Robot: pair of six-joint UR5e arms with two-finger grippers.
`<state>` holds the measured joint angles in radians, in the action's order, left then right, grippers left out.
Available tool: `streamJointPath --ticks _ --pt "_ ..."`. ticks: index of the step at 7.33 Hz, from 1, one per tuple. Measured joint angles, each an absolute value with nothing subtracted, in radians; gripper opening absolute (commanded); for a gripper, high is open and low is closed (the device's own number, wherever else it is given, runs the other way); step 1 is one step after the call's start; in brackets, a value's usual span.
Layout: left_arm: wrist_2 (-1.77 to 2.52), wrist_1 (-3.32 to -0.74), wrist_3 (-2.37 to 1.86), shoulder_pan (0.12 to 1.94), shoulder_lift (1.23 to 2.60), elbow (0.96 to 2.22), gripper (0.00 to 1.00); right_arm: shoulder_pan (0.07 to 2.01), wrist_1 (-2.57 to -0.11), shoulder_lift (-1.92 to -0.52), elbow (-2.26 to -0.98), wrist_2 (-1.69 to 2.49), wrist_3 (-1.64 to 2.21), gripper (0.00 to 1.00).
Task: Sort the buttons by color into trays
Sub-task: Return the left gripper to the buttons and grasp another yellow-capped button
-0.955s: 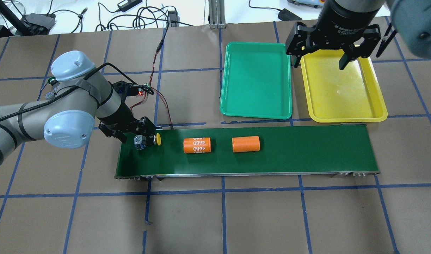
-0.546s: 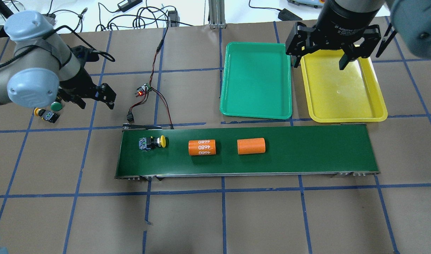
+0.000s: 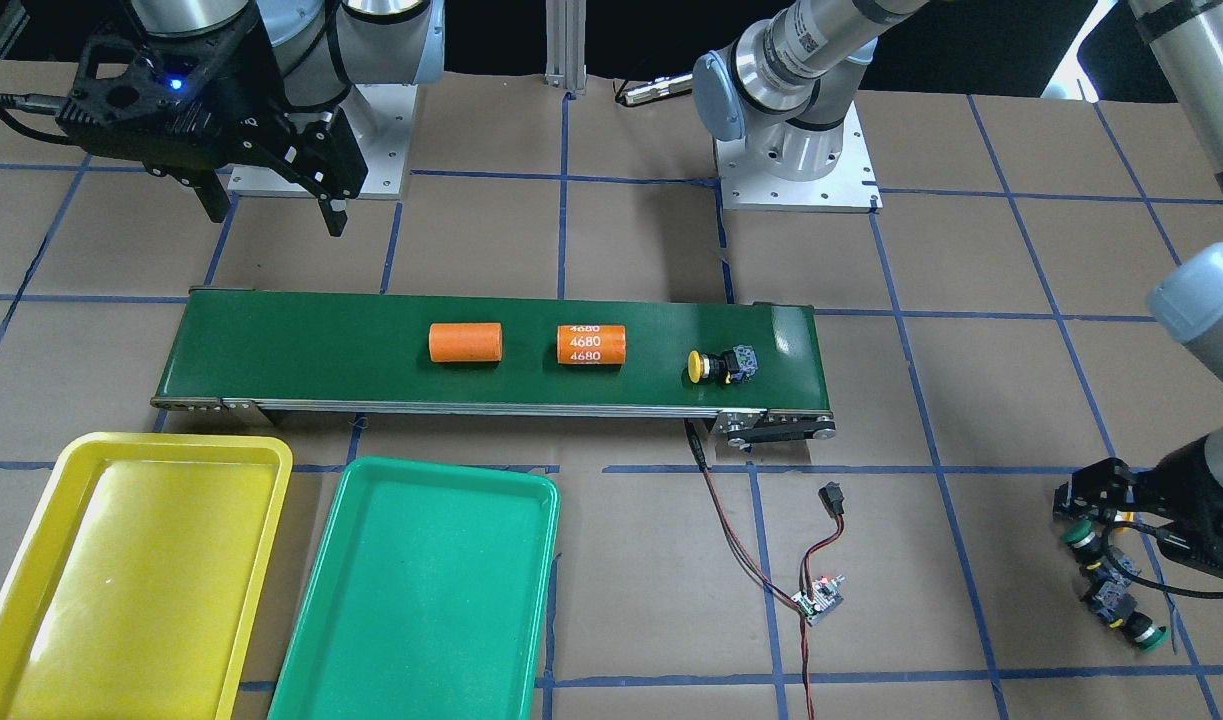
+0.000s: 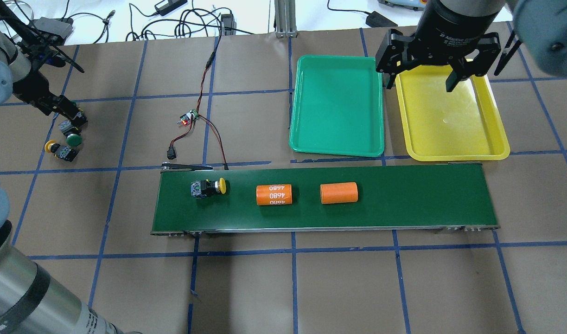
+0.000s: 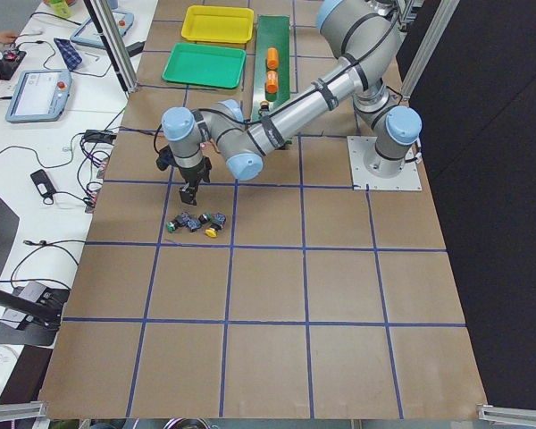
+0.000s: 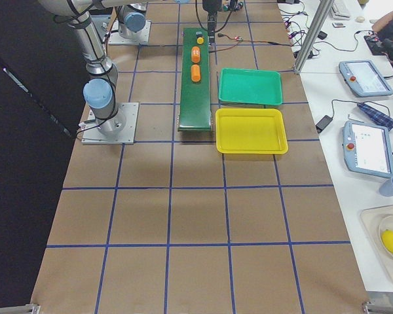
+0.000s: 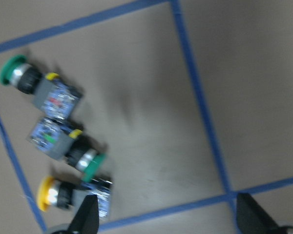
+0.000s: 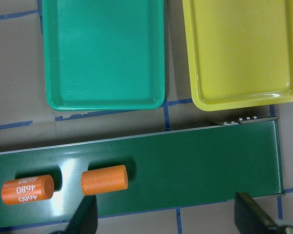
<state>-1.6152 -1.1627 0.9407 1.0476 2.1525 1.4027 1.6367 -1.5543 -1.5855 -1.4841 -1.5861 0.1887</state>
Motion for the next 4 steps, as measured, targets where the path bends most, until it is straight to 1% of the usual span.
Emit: streamJointPath --ticks 1,2,4 --pt "-1.610 -1.140 1.060 1.010 2.191 1.382 1.00 1.637 -1.554 -1.585 -1.484 -1.586 0.189 1.00" --pt "-1.606 -1.107 1.163 0.985 2.212 1.390 1.00 1.637 -1.554 -1.585 -1.484 -1.586 0.189 1.00" --pt "-1.563 -1.078 1.235 0.960 2.212 1.452 1.00 1.637 -1.555 -1.586 -1.485 -1.586 0.189 1.00"
